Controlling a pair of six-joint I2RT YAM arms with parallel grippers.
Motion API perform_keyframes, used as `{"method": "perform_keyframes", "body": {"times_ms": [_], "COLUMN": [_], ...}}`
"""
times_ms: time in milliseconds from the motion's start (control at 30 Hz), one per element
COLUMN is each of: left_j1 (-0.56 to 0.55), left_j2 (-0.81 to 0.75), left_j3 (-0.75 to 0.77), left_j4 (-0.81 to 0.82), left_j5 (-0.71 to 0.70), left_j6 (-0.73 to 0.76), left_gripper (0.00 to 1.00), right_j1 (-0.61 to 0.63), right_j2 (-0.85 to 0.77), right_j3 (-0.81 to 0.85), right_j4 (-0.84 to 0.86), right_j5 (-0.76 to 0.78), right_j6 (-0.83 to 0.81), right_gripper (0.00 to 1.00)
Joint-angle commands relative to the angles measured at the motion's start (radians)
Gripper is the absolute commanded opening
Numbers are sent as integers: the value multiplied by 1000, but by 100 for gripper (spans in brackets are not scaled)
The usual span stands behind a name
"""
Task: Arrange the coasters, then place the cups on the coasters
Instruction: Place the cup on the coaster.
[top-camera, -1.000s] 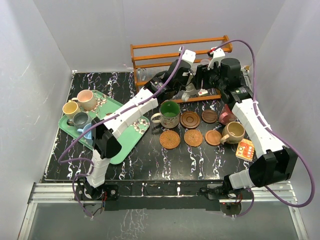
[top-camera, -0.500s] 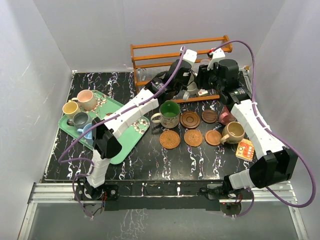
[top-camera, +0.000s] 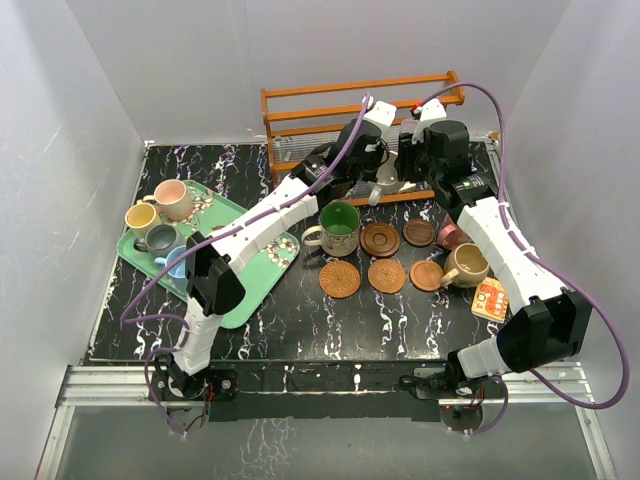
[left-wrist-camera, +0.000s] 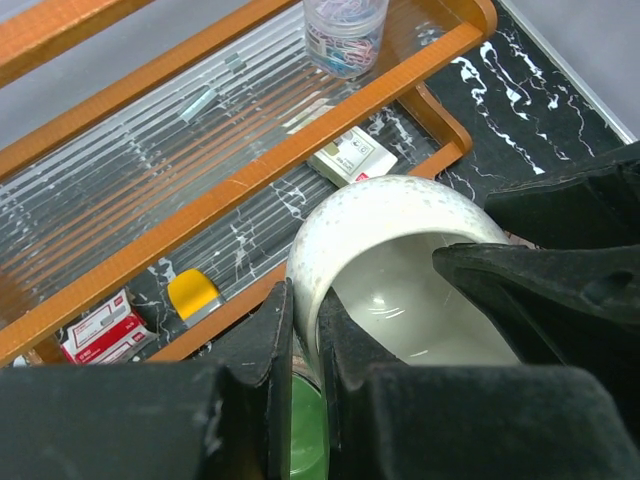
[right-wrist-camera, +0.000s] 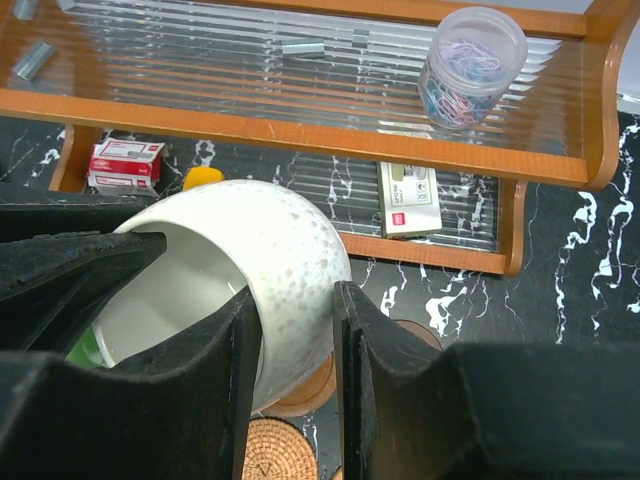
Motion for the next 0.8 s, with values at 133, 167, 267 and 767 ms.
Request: {"method": "perform_keyframes", "body": {"times_ms": [133, 167, 267, 767], "left_j1": [-14, -14, -14, -13], "left_j2": [-111, -111, -100, -60], "left_j3": [11, 9, 4, 14], "left_j4": [112, 117, 130, 152], "left_j5": [217, 237, 305, 500], "left_j6": [-35, -42, -76, -182], "left_gripper": [0, 0, 1, 5], "right_j1": [-37, -37, -37, -37], "right_j2": [24, 20, 0, -48], "right_j3": [-2, -5, -35, -164], "right_j4": [19, 17, 8, 1], "right_j5": [222, 227, 228, 318], "right_j6": [-92, -99, -113, -172], "right_gripper": [0, 0, 0, 0]}}
